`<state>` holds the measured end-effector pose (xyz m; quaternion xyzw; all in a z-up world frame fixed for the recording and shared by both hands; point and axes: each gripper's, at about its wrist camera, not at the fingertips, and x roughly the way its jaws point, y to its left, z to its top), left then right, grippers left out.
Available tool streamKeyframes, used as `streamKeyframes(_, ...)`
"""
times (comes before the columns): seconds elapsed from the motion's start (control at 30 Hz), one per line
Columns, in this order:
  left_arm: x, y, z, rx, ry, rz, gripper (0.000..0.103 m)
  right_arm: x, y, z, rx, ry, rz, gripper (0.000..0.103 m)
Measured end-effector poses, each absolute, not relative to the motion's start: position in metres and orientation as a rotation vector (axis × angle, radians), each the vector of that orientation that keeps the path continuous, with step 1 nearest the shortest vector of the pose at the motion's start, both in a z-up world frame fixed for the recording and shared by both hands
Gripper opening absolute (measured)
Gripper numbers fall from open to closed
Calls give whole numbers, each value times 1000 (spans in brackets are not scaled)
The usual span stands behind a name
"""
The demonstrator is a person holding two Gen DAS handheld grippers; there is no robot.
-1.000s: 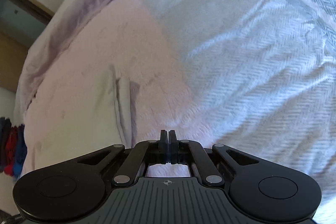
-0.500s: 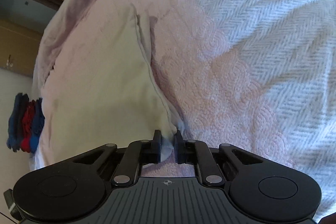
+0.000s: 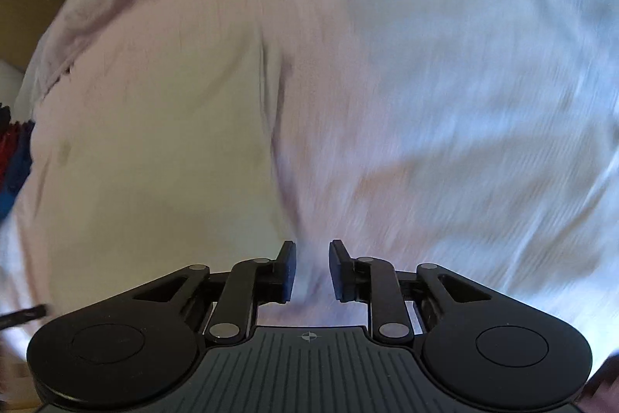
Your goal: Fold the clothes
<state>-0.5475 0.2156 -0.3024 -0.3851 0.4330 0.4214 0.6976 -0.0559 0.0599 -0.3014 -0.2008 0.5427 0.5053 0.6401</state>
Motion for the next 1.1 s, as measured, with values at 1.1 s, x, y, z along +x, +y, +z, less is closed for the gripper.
streamKeyframes(1.1, -440, 330, -339, -801, 798, 936, 11, -25, 170, -354, -292, 1152, 1245, 4)
